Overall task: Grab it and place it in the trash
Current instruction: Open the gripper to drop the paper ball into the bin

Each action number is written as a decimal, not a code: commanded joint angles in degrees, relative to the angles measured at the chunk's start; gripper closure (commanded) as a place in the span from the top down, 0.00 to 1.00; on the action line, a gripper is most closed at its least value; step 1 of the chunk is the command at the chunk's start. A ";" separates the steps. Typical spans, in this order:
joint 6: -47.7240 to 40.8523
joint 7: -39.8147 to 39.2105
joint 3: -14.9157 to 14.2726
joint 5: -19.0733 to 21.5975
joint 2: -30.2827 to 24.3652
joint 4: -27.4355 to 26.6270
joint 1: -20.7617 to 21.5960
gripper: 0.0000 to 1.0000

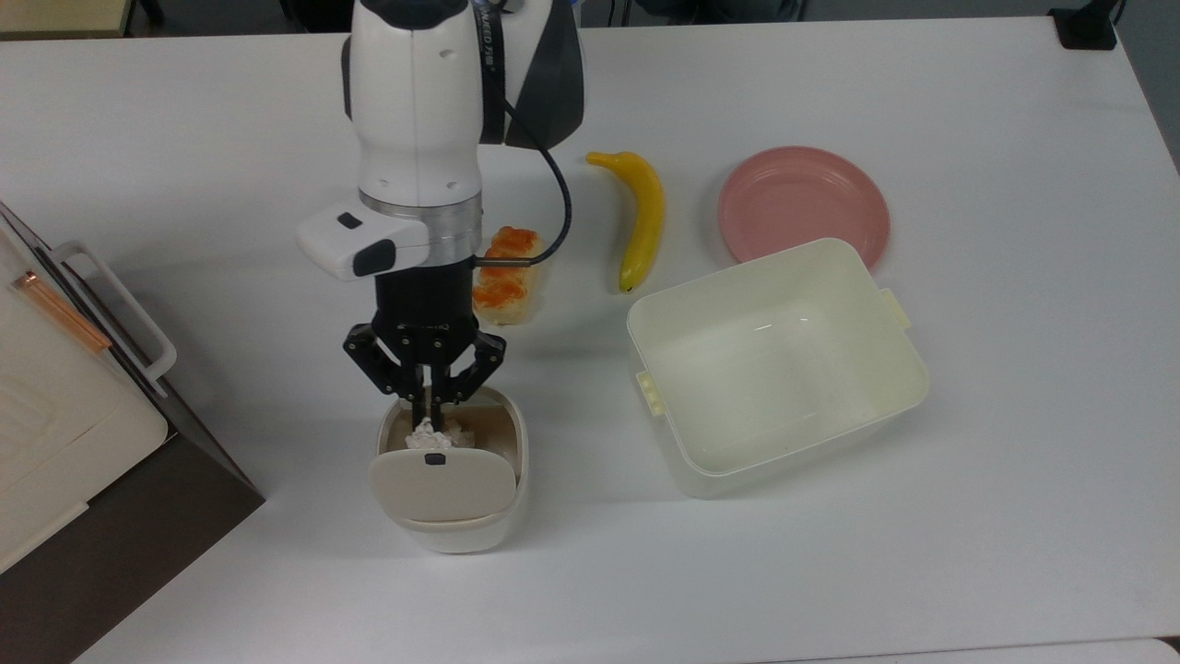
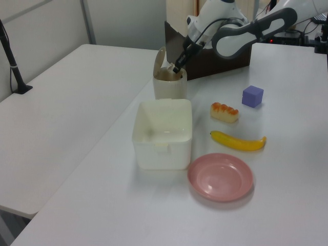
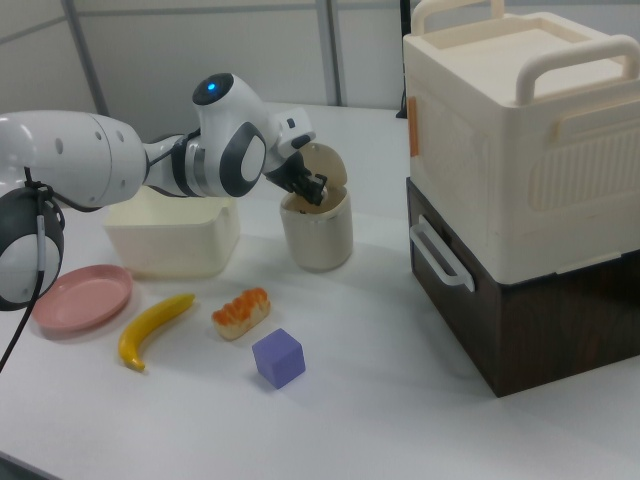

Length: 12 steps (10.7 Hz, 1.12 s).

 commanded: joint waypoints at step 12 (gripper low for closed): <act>-20.94 3.55 -0.31 -0.26 -13.50 -1.65 0.65 1.00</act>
